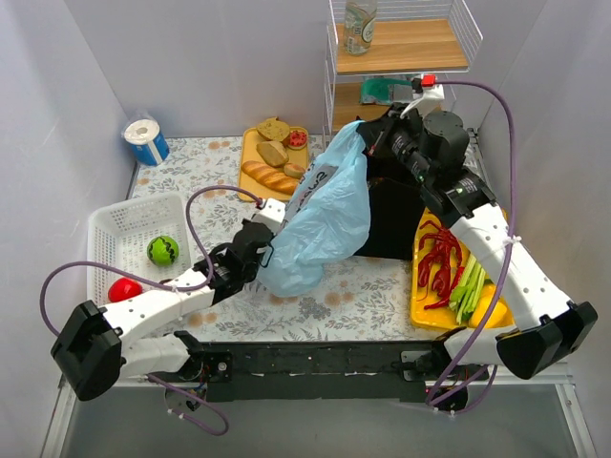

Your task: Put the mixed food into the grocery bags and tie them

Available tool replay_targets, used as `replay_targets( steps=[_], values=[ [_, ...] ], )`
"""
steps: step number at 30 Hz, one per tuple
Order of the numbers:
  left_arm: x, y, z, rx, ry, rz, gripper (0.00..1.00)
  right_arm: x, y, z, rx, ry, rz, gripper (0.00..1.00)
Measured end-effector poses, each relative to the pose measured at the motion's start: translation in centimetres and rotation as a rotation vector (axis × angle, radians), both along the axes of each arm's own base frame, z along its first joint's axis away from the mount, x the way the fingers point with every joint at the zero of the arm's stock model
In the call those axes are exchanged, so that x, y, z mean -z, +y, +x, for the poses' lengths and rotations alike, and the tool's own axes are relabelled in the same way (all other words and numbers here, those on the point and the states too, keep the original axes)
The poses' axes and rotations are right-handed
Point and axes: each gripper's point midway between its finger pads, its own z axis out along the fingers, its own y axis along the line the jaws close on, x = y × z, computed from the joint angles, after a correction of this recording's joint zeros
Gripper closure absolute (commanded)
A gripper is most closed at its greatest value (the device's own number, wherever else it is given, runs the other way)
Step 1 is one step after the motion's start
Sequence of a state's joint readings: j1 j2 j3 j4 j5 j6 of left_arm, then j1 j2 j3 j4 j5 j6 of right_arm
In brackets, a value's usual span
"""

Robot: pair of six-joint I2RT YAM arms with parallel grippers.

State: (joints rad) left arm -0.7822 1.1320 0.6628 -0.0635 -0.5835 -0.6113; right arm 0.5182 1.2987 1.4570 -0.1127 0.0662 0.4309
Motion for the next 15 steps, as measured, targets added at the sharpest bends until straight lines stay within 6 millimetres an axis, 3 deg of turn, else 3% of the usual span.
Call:
replay_targets(
  steps=[6, 10, 15],
  values=[
    [-0.1, -1.3, -0.2, 0.009, -0.03, 0.012, 1.0, 0.6, -2.0, 0.8, 0.008, 0.046, 0.039, 0.99],
    [-0.4, -0.7, -0.3, -0.018, -0.036, 0.014, 1.0, 1.1, -2.2, -0.4, -0.022, 0.054, 0.046, 0.99],
    [-4.0, 0.7, -0.4, -0.052, -0.075, -0.106, 1.0, 0.1, -1.9, -2.6, -0.115, 0.01, 0.023, 0.99]
  ],
)
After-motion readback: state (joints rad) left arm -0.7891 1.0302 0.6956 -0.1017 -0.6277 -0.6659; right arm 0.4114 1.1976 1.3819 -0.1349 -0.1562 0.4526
